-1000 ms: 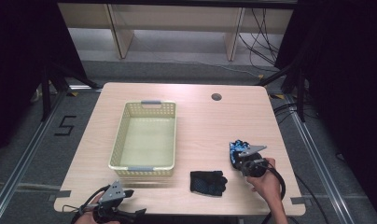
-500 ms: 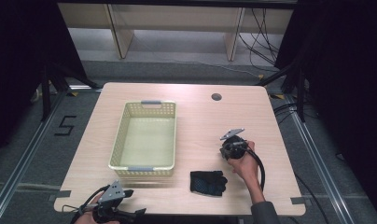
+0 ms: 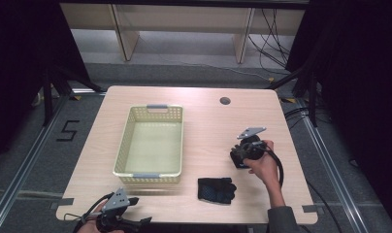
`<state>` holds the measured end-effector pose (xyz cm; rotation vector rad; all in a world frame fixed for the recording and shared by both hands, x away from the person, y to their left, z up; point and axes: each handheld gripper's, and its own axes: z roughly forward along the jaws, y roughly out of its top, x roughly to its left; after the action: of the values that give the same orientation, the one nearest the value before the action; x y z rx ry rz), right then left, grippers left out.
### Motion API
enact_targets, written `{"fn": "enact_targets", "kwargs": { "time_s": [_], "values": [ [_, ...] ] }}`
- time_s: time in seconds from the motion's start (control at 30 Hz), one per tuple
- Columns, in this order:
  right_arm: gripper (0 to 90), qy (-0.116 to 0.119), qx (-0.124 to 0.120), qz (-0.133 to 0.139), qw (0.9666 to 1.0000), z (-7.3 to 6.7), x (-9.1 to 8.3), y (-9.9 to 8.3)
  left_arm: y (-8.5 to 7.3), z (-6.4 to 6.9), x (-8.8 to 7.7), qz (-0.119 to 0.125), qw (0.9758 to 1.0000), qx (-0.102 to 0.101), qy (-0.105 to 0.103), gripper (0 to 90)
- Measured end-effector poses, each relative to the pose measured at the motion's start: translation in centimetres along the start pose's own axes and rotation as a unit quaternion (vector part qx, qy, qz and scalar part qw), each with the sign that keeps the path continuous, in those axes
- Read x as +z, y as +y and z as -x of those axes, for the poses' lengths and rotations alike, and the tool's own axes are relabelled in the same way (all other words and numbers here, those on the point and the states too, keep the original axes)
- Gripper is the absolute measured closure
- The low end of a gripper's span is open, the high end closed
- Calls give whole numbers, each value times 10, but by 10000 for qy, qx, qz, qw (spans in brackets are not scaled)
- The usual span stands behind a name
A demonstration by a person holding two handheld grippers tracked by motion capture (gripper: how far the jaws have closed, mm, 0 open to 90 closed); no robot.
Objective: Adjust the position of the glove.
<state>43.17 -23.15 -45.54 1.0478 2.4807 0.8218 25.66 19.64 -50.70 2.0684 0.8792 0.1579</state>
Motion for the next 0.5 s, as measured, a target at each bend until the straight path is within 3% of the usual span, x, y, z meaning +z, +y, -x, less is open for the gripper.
{"fn": "enact_targets", "kwargs": {
  "time_s": [0.03,0.07,0.13,0.2,0.23,0.33,0.37,0.5],
  "values": [
    [720,-20,-141,-4,9999,3,-3,-3,0,0,0,12,10000,53,0,178],
    [703,-98,-102,9,9999,5,-8,-7,0,1,1,7,10000,-48,-32,178],
    [669,-72,-260,-18,9996,9,-15,-16,0,0,1,-28,9999,106,-2,178],
    [643,-44,-335,-17,9994,12,-19,-25,0,1,1,0,10000,71,-11,178],
    [621,31,-364,-137,9992,13,-21,-28,0,1,1,-25,10000,-47,-10,178],
    [593,118,-456,-210,9987,16,-21,-36,1,-2,-1,-131,9998,175,28,178],
    [585,70,-439,-119,9989,16,-18,-38,0,2,1,-16,10000,-72,-15,178],
    [563,121,-435,-239,9987,17,-13,-41,0,2,1,-24,10000,-62,-17,178]
  ]
}}
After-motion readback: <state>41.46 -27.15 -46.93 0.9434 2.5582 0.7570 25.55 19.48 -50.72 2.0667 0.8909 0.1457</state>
